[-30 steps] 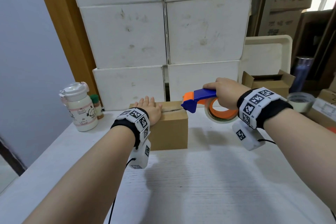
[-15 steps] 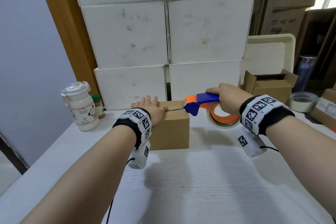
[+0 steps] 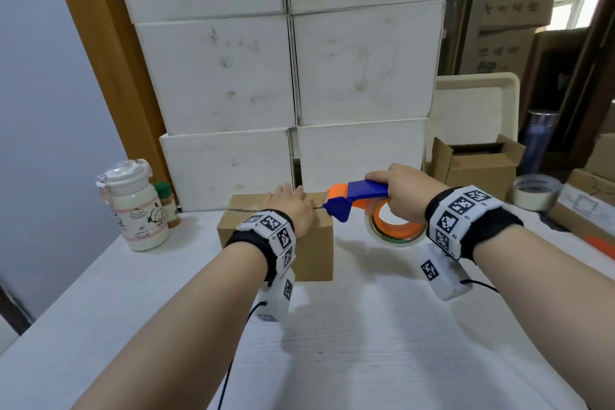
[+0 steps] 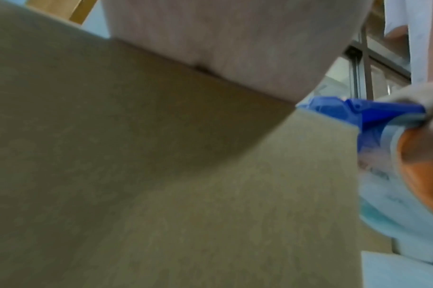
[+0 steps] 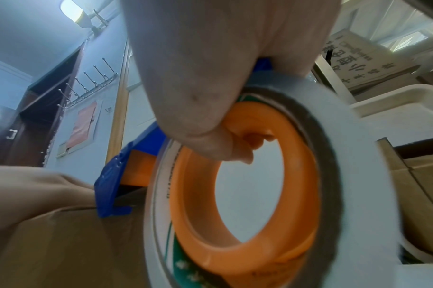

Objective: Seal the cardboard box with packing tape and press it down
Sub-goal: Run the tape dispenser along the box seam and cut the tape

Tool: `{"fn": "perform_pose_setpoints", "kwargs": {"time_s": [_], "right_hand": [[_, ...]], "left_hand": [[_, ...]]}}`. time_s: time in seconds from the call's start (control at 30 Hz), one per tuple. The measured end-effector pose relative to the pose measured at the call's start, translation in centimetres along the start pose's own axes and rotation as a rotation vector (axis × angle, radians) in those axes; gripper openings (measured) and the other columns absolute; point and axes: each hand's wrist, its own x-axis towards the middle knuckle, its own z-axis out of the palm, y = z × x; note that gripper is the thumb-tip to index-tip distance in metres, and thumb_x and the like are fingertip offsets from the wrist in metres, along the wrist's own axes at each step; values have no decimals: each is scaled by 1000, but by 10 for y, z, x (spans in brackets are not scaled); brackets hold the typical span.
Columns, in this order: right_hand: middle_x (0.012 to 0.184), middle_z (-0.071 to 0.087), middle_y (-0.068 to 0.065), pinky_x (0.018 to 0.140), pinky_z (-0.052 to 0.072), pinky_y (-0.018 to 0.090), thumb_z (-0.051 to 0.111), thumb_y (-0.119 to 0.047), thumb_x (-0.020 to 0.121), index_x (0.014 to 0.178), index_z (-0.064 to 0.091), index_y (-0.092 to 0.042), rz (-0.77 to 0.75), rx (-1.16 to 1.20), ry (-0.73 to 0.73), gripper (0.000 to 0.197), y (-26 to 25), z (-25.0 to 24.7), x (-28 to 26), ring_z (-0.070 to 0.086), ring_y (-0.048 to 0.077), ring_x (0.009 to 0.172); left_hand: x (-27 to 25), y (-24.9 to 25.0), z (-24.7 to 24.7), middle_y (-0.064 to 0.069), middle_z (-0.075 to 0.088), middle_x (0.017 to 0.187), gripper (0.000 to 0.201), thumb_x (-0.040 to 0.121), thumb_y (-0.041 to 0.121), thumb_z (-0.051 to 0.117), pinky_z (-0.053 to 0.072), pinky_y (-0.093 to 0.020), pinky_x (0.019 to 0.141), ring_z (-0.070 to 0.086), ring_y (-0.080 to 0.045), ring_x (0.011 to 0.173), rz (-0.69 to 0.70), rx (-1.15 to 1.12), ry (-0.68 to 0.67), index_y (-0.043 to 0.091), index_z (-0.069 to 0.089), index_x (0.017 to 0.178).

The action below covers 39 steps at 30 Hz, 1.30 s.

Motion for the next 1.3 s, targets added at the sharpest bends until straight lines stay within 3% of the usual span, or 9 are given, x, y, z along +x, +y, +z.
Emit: {"fn": "perform_pose_setpoints", "kwargs": {"time_s": [0.1,0.23,0.47,0.67,1.13,1.3], "right_hand": [[107,51,4,84,40,29,46,2,87,136,44,-29,-8,5,-3,58,2,1,0,49,19,91],[101,46,0,81,38,27,45,2,87,138,41,-31,-17,13,13,61,5,0,1,47,18,89],[100,44,2,77,37,30,38,4,84,136,42,-35,-16,-23,40,65,19,-7,6,47,24,88],[106,48,5,88,43,38,41,1,82,136,40,-37,-80,-100,62,66,25,1,7,50,27,97],[105,49,3,87,44,35,44,3,84,137,38,-36,-66,-72,18,65,26,17,7,50,24,95],[98,45,1,77,37,30,44,2,84,137,41,-34,-54,-40,104,64,24,3,8,48,23,89]], "left_hand": [[1,-4,4,-9,7,161,58,101,39,14,5,-38,121,5,-21,149,-22,17,-54,13,14,153],[3,-5,3,-6,-3,162,61,101,44,12,-1,-36,122,-3,-18,150,-27,24,-88,15,6,154],[6,-15,3,-5,-6,161,67,98,53,9,-3,-38,122,-6,-17,149,-42,17,-112,17,3,154],[5,-14,1,-5,-6,161,72,96,59,10,-2,-38,121,-6,-18,150,-36,53,-125,17,2,154],[7,-12,2,-3,-6,162,80,91,67,19,-3,-40,122,-6,-19,150,-67,44,-135,20,1,154],[7,-13,3,-3,-7,161,81,90,68,17,-3,-39,122,-6,-18,150,-60,43,-131,20,1,154]]}}
